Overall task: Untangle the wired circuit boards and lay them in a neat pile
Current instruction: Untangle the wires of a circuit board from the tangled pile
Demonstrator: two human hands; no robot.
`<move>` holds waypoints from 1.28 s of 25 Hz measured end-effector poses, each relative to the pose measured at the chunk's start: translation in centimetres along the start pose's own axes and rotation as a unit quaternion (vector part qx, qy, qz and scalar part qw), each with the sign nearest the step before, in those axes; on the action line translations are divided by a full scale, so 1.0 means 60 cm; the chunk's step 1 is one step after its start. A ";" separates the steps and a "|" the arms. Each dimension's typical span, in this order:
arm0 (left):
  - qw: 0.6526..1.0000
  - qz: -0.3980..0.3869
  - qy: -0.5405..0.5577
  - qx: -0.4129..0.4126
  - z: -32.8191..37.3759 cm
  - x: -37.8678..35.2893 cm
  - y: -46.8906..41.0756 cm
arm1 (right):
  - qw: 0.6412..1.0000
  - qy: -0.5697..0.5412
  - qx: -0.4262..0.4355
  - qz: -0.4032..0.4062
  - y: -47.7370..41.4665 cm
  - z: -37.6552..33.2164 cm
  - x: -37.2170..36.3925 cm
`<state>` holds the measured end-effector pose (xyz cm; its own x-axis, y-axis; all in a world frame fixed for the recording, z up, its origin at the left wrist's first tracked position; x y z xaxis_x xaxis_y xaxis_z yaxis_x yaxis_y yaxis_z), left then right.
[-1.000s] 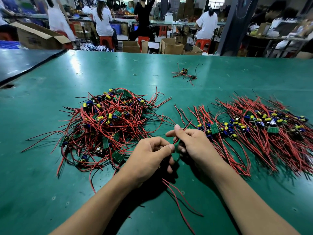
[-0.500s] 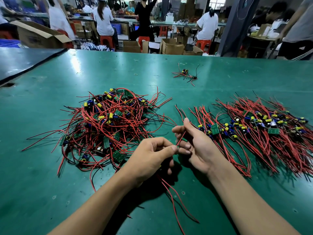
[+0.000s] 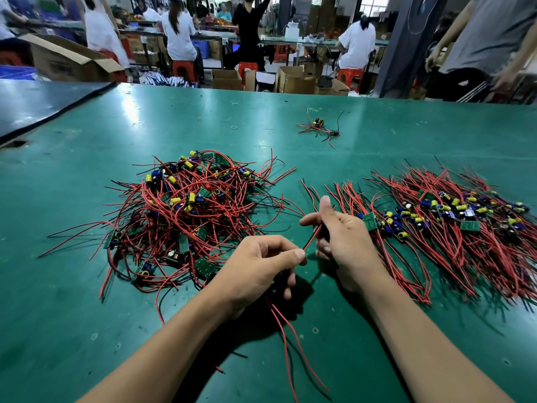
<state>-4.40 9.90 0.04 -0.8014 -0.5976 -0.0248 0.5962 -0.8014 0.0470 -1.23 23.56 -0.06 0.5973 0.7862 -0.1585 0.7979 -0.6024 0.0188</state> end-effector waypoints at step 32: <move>0.973 0.134 0.188 0.009 0.016 0.060 -0.001 | 0.946 0.091 -0.103 -0.292 0.070 0.002 -0.054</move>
<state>-7.39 7.83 0.89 -0.5418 -0.7535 -0.3724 0.7771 -0.6179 0.1195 0.17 18.48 0.42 0.0378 0.9989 -0.0294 0.9841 -0.0321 0.1749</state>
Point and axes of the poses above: each hand's wrist, its own y-axis away from the middle knuckle, its own x-axis out of the back of the hand, z = x × y, the point moved 10 cm from there along -y, towards the middle knuckle, and after that the axes turned 3 degrees about -y, right-handed, at the moved point
